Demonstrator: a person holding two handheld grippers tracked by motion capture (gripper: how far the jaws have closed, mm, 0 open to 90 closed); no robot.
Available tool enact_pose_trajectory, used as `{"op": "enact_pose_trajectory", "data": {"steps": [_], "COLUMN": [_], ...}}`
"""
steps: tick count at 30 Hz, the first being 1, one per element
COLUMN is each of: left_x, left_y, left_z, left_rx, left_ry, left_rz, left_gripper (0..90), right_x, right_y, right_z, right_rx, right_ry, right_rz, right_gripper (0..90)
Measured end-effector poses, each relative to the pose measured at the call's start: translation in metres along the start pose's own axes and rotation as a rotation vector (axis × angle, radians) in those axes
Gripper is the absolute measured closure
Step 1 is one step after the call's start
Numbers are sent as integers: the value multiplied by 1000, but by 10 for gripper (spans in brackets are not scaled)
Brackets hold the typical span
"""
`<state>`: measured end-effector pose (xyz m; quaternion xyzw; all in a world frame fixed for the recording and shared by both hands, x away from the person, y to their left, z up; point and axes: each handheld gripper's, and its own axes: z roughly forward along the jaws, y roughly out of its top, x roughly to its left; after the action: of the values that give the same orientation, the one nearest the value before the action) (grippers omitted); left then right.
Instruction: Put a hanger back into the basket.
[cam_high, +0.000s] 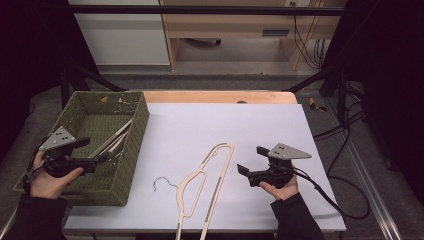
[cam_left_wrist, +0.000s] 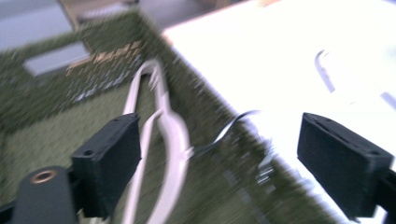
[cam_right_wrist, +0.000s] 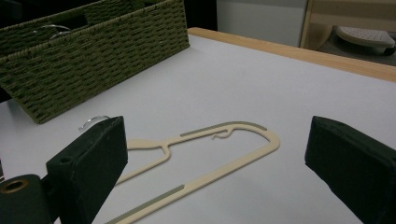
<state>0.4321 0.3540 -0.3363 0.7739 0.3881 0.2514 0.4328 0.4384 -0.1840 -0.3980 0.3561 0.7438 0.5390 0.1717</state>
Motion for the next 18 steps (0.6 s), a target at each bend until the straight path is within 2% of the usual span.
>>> {"op": "enact_pose_trajectory", "data": {"steps": [3,8,14,18], "left_x": [-16,-43,-69,-83], "left_y": [3,4,0,-3], "left_z": [-4,-7,-4,-2], "left_rx": [-77,-180,-224,-235], "left_ry": [-32,-55,-96,-114], "left_rz": [-15,-29,-48,-38], "left_gripper": [88,52,51,51], "right_x": [1,2,6,10], "right_y": [1,3,5,9], "right_z": [2,6,13,19], "right_rx": [2,4,10,13], "right_ry": [13,16,26,24], "right_rz": [-2,9,15,10], "right_gripper": [72,73,95,115]}}
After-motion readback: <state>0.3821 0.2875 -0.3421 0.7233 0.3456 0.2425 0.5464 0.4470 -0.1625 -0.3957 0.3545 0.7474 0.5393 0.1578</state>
